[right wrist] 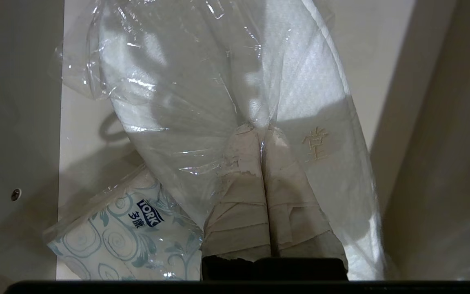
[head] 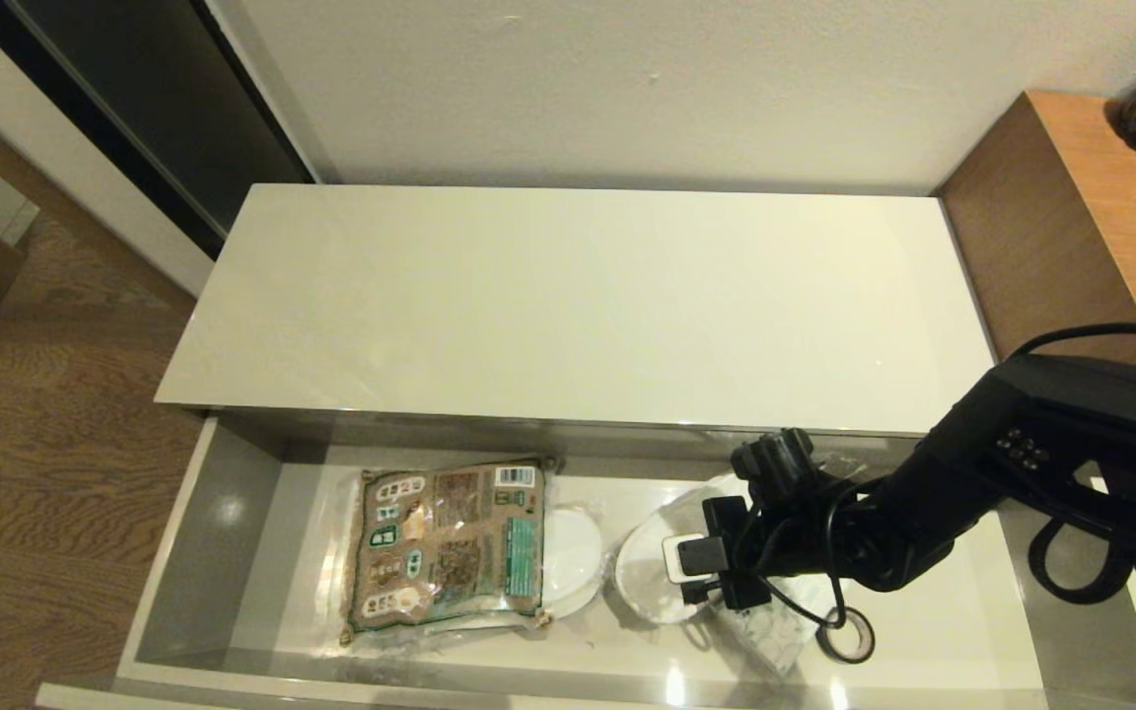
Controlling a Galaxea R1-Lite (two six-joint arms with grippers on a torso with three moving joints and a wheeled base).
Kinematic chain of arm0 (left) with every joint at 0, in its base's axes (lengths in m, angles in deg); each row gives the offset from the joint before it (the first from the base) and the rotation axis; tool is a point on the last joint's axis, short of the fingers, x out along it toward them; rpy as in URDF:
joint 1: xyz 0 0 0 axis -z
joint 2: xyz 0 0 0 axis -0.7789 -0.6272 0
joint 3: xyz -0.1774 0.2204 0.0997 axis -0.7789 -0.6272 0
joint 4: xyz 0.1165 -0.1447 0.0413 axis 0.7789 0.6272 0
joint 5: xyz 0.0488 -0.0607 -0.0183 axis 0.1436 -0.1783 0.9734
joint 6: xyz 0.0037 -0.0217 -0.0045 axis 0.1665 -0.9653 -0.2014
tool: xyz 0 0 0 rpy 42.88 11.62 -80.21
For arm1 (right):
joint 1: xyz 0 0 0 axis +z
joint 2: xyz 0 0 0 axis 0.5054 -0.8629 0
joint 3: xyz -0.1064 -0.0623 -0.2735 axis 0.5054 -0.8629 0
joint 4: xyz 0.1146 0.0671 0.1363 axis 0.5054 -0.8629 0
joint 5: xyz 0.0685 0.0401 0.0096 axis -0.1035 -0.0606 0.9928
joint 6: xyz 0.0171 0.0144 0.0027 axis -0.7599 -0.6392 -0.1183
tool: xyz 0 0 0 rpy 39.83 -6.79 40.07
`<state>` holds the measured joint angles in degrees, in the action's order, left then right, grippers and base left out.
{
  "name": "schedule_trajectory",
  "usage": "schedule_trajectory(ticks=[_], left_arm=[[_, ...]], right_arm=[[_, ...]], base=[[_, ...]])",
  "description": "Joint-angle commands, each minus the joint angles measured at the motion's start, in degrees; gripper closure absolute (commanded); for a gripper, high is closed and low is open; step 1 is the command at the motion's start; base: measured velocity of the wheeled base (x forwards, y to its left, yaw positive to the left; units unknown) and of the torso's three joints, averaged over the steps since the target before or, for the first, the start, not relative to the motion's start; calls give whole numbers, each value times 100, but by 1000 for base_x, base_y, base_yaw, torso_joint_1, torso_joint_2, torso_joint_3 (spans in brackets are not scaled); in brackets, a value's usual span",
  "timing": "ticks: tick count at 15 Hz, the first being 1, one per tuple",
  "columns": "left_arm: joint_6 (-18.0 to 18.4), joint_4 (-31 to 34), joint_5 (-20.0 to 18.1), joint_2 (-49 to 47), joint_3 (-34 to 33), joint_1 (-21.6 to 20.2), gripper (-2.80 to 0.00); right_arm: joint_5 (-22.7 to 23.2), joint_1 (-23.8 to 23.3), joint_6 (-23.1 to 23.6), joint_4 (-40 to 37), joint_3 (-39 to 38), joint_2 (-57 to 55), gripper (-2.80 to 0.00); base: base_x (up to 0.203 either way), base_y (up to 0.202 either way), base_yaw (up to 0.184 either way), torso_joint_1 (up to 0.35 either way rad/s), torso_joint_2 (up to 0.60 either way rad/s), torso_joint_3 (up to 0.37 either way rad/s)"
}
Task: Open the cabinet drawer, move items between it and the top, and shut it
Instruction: Take out the disposable slippers from the drawer
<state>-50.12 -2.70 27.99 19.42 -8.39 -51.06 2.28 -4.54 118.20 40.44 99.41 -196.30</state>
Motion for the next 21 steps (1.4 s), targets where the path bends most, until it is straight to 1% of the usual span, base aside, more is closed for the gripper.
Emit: schedule_trajectory(ticks=[1,4,7,9,11,14,16,21], left_arm=[[-3,-4,-2,-9,-1,-1,0],[-2,-4,-2,-9,-1,-1,0],[-3,-4,-2,-9,-1,-1,0],[-3,-4,-2,-9,-1,-1,0],[-3,-4,-2,-9,-1,-1,0],[-3,-4,-2,-9,-1,-1,0],[-3,-4,-2,-9,-1,-1,0],[-3,-4,-2,-9,-1,-1,0]], right_arm=[[7,11,40,3,-98,328,0],[-37,44,-47,-226,-203,787,0],[-446,161,-218,-853,-266,1224,0],[-575,262,-400,-903,-319,1352,0],[-886,551,-723,-954,-425,1675,0],[-1230,790,-1030,-1192,-539,2089,0],[-1416,921,-1240,-1620,-559,2435,0],[-1972,1468,-1983,-2982,-568,3603,0]], base=[[0,0,0,0,0,0],[0,0,0,0,0,0],[0,0,0,0,0,0],[0,0,0,0,0,0],[0,0,0,0,0,0],[0,0,0,0,0,0],[0,0,0,0,0,0],[0,0,0,0,0,0]])
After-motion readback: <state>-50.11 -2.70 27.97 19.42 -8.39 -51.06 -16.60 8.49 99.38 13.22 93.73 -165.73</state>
